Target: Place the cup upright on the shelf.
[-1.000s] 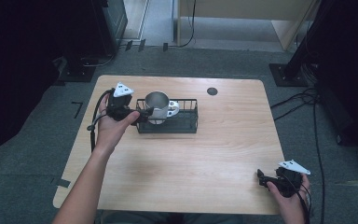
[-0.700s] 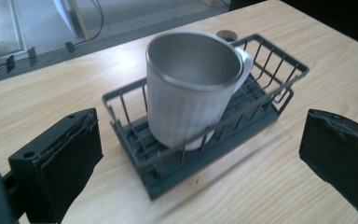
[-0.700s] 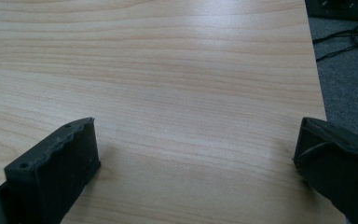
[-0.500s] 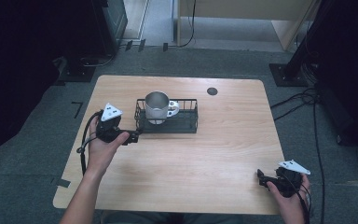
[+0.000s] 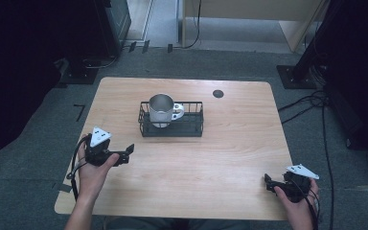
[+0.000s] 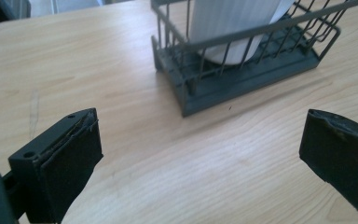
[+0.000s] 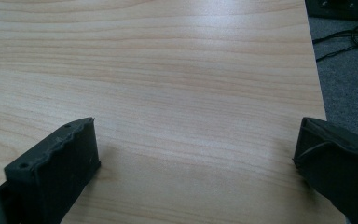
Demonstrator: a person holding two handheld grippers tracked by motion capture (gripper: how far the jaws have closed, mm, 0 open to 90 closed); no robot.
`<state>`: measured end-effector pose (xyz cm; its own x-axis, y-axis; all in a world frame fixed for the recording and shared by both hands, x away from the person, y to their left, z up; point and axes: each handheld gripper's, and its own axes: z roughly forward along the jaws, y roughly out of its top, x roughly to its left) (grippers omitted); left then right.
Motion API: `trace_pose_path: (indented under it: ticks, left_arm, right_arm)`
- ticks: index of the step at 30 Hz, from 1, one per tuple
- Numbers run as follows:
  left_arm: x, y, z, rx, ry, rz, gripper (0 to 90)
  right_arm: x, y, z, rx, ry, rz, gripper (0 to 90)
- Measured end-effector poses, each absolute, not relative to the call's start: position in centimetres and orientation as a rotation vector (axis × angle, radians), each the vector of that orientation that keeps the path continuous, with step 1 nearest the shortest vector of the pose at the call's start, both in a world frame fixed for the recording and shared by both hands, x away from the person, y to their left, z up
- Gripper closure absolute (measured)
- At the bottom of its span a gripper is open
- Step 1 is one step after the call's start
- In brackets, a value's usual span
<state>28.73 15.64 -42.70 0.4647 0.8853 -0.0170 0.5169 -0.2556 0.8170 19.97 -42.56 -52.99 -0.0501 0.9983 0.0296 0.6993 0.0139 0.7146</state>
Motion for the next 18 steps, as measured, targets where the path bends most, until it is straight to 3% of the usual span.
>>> trace_pose_path:
  ticks: [18]
  left_arm:
    - [25.9, 21.0, -47.9, 1.911, 1.344, 0.612, 0.0]
  right_arm:
    - [20.0, -42.6, -53.0, 1.734, 1.802, 0.786, 0.0]
